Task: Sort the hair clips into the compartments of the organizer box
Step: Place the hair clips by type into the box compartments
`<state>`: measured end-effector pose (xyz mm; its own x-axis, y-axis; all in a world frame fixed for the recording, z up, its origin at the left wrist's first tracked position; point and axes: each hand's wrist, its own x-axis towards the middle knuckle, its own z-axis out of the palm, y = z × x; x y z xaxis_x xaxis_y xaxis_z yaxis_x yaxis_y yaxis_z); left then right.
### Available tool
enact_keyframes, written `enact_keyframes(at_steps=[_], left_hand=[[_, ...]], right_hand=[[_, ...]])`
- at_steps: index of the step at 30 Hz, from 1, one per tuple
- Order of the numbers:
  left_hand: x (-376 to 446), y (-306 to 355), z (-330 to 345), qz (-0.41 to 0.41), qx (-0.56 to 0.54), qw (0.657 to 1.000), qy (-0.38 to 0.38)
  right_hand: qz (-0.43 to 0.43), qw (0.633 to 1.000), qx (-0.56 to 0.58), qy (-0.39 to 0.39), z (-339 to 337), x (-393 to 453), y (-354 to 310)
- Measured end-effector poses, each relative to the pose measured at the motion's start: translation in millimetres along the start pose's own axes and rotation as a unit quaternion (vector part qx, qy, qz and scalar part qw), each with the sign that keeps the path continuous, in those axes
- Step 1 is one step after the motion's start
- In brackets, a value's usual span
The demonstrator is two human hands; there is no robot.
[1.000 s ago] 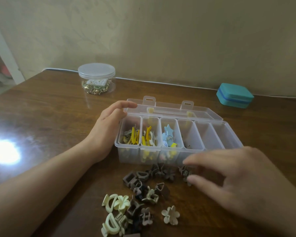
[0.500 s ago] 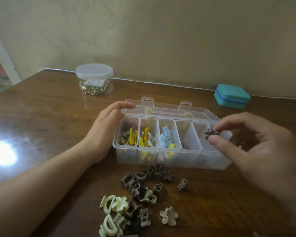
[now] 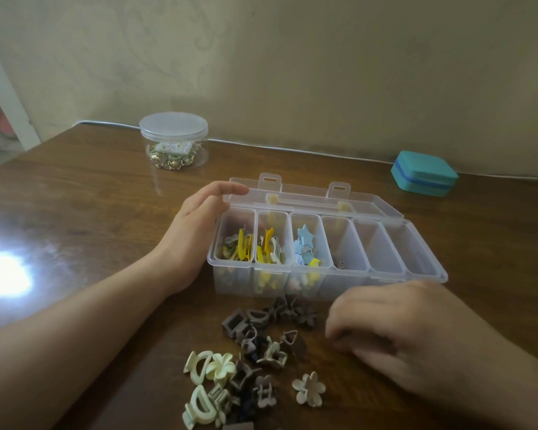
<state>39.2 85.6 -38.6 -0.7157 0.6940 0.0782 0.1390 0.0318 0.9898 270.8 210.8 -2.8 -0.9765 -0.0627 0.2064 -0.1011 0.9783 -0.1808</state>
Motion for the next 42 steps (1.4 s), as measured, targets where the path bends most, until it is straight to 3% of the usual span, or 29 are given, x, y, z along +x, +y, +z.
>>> enact_keyframes(at_steps=[4, 6, 12, 14, 17, 27, 29, 35, 42], left_hand=[[-1, 0, 0, 0.001, -0.005, 1.0, -0.013], [-1, 0, 0, 0.006, 0.004, 1.0, -0.015], [-1, -1, -2, 0.002, 0.008, 1.0, -0.003], [-1, -1, -2, -0.001, 0.01, 1.0, -0.002], [1, -2, -3, 0.001, 0.012, 1.0, 0.0], [4, -6, -2, 0.006, 0.005, 1.0, 0.003], [4, -6, -1, 0.004, 0.006, 1.0, 0.004], [2, -2, -1, 0.006, 0.009, 1.0, 0.005], [3, -4, 1, 0.021, 0.005, 1.0, 0.001]], right_hand=[[0.062, 0.964, 0.128, 0.225, -16, 4, -1], [0.097, 0.954, 0.106, 0.264, -13, 9, 5], [0.053, 0.96, 0.079, 0.264, -8, 7, -1], [0.028, 0.974, 0.083, 0.21, -4, 6, -9], [0.054, 0.995, 0.003, 0.086, 14, 10, -10], [0.039, 0.997, -0.061, 0.001, 21, 11, -13], [0.037, 0.998, -0.05, 0.009, 16, 8, -12], [0.111, 0.978, 0.055, 0.167, -28, -6, -3], [0.188, 0.968, 0.009, 0.163, -27, -5, 10]])
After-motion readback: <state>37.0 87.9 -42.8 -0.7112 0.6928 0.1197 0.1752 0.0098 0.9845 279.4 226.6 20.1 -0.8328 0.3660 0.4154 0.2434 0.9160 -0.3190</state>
